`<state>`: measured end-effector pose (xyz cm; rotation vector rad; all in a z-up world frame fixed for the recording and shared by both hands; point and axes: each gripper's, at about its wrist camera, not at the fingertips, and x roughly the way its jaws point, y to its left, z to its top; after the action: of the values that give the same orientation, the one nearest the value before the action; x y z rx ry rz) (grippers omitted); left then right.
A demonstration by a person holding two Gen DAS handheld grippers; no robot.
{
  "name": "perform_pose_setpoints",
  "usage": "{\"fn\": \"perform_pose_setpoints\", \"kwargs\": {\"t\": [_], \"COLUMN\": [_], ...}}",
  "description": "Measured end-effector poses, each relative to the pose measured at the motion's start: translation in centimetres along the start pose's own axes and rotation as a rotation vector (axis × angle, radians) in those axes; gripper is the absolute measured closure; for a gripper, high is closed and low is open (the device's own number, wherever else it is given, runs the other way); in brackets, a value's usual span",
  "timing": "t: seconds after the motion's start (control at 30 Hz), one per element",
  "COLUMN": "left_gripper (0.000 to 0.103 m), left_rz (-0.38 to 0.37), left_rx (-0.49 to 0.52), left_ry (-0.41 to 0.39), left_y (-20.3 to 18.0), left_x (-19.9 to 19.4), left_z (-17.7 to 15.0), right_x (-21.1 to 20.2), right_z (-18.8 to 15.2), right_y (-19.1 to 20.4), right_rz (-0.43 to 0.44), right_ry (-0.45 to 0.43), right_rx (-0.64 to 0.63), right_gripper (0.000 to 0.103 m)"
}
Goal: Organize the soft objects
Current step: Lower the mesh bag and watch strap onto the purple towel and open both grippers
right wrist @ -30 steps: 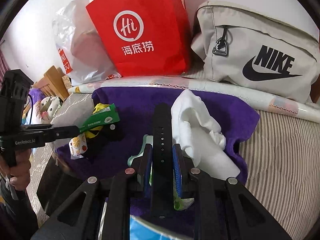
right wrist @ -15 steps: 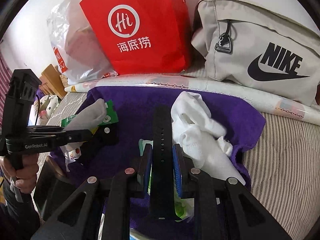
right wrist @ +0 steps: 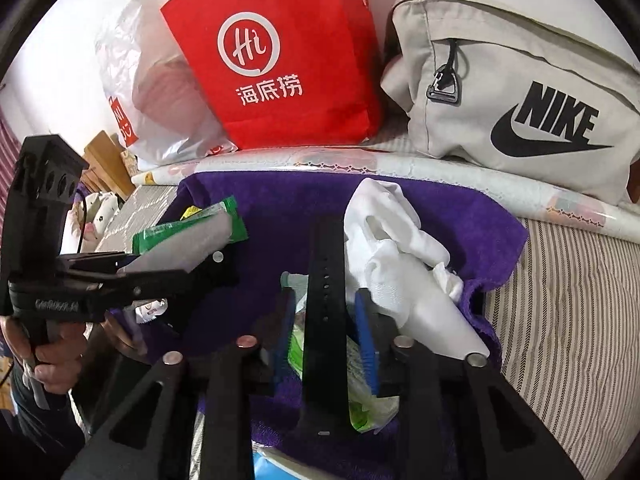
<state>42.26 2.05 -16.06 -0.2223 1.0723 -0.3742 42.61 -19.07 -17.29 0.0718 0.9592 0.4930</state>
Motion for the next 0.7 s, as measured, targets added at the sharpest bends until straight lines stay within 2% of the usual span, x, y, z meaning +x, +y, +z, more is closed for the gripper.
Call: {"fn": "perform_pose_setpoints", "kwargs": {"t": [0.13, 0.23, 0.43, 0.57, 0.7], "left_gripper": [0.023, 0.021, 0.021, 0.018, 0.018], "left_rz": [0.066, 0.097, 0.025, -0.120, -0.064], "left_rx": [0.036, 0.040, -0.014, -0.050, -0.029], "left_ry": [-0.021, -0.007, -0.002, 0.018, 0.002], "left_y": [-0.7, -0.7, 0.1, -0.1, -0.9], "left_x": [-0.9, -1.3, -2.5, -3.0, -3.1], "left_z": [-0.2, -0.3, -0.6, -0.7, -0.7], "right_x": [-0.4, -1.0, -2.0, -2.5, -2.9], "right_z": [-0.2, -0.4, -0.6, -0.6, -0.7], "right_y": [0.3, 0.9, 1.3, 1.4, 1.5], "right_rz": [0.010, -0.008, -0.010, -0.008, -0.004], "right_ry": [0.003, -0.009, -0.022, -0.028, -0.035], "right_rx": [-0.002, -0.023, -0.025, -0.020, -0.013], "right_gripper": [0.056, 0.054, 0.049, 0.047, 0.047]}}
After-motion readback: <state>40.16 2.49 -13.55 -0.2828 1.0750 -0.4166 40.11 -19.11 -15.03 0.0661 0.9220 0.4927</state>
